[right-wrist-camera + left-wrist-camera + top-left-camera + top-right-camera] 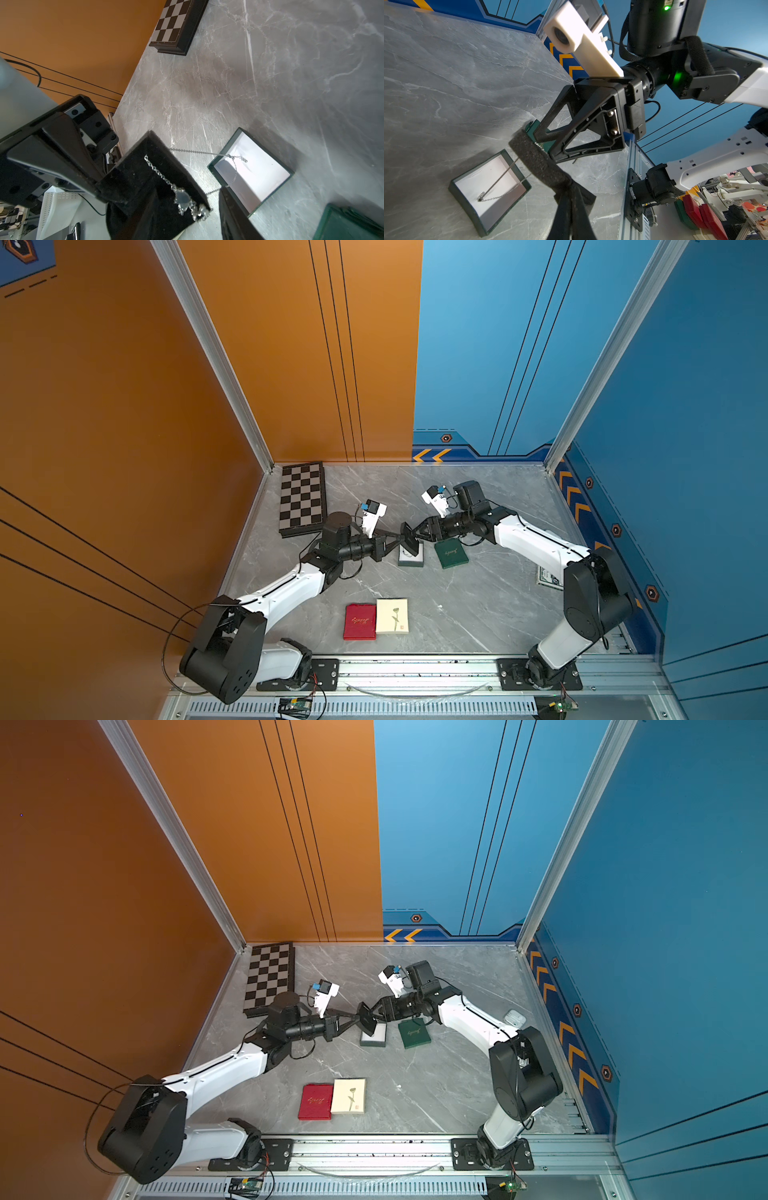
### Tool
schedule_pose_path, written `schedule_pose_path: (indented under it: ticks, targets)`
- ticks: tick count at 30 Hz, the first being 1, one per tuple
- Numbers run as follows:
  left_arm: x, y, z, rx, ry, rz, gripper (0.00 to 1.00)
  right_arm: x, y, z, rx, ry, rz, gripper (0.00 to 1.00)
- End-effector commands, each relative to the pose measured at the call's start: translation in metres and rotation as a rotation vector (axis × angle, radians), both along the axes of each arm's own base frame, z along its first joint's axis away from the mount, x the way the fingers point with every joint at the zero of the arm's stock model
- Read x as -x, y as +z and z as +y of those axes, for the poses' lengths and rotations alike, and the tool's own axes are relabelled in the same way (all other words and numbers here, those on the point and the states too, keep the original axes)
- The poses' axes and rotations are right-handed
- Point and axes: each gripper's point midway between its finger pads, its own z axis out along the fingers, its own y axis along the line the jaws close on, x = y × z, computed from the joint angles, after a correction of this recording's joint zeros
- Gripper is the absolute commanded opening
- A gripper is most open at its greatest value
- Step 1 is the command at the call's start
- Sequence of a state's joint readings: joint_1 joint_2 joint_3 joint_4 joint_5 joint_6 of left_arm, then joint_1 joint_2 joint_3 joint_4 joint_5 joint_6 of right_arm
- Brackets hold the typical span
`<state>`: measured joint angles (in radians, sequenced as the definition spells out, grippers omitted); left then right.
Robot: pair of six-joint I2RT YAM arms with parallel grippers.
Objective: Take the necklace out of the lift-off lid jewelry box
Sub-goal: Pick up the necklace from the inner lining.
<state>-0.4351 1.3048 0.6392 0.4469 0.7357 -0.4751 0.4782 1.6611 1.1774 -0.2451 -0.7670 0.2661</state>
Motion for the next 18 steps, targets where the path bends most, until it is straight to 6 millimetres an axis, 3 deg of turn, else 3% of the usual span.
schedule_pose_path:
  ticks: [1, 12, 18]
  targets:
    - [0.01, 0.011, -0.003, 0.019, -0.039, -0.052, 0.0, 0.002, -0.005, -0.002, -0.027, 0.008, 0.023, 0.5]
    - [-0.005, 0.016, 0.004, 0.016, 0.058, -0.055, 0.0, -0.013, -0.012, -0.046, 0.071, -0.24, -0.092, 0.53]
    - [-0.012, 0.031, 0.008, 0.033, 0.111, -0.078, 0.0, -0.005, -0.02, -0.036, 0.052, -0.212, -0.12, 0.55]
